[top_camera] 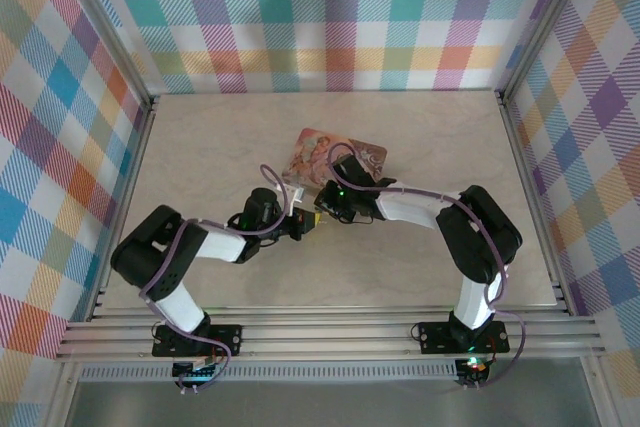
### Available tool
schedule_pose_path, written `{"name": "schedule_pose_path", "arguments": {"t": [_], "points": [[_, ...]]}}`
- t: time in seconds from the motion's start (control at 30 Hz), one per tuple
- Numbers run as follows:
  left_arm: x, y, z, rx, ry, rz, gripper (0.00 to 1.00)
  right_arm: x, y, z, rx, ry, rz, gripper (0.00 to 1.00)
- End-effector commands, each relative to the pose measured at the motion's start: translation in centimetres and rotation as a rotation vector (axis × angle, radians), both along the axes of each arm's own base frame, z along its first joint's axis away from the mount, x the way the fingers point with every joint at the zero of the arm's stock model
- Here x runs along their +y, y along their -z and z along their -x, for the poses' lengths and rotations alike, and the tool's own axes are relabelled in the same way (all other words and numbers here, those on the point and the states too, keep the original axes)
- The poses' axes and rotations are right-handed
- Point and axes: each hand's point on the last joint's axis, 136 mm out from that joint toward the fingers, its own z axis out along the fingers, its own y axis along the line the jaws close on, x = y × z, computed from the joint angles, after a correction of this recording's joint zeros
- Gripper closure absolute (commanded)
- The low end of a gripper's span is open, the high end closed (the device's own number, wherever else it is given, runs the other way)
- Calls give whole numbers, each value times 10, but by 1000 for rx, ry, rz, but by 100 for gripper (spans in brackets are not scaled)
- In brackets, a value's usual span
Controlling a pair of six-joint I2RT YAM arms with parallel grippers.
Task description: Unlock the padlock with the key
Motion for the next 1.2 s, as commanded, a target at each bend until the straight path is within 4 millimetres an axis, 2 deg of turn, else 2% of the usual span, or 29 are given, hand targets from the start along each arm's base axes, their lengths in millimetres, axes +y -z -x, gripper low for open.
{"name": "schedule_pose_path", "arguments": {"t": [0.0,0.13,0.3,0.4,0.43,0.53,0.6,0.67,0.77,0.87,0.97,1.17], "points": [[-10,-40,0,-273,50,-101,100,-10,35,34,198,-25,65,100],[-18,-43,9,-380,103,-248,100,-7,31,34,205,-36,63,100],[-17,-35,17,-413,124,-369,99,-8,34,33,208,-27,63,100],[-11,-37,16,-368,76,-347,67,-8,35,31,203,-12,58,100],[-8,-39,17,-341,57,-323,60,-8,35,30,199,-6,54,100],[10,-48,16,-235,-27,-220,48,-9,34,28,190,13,53,100],[34,-51,13,-133,-130,-112,46,-10,33,26,183,24,51,100],[59,-47,9,-8,-228,7,45,-10,32,24,176,34,51,100],[71,-40,10,155,-237,168,50,-12,32,24,170,50,43,100],[60,-37,15,223,-165,221,55,-13,33,24,169,54,43,100],[51,-31,15,255,-122,252,56,-13,34,25,171,57,38,100],[30,-27,19,197,-52,235,58,-12,35,26,179,56,32,100]]}}
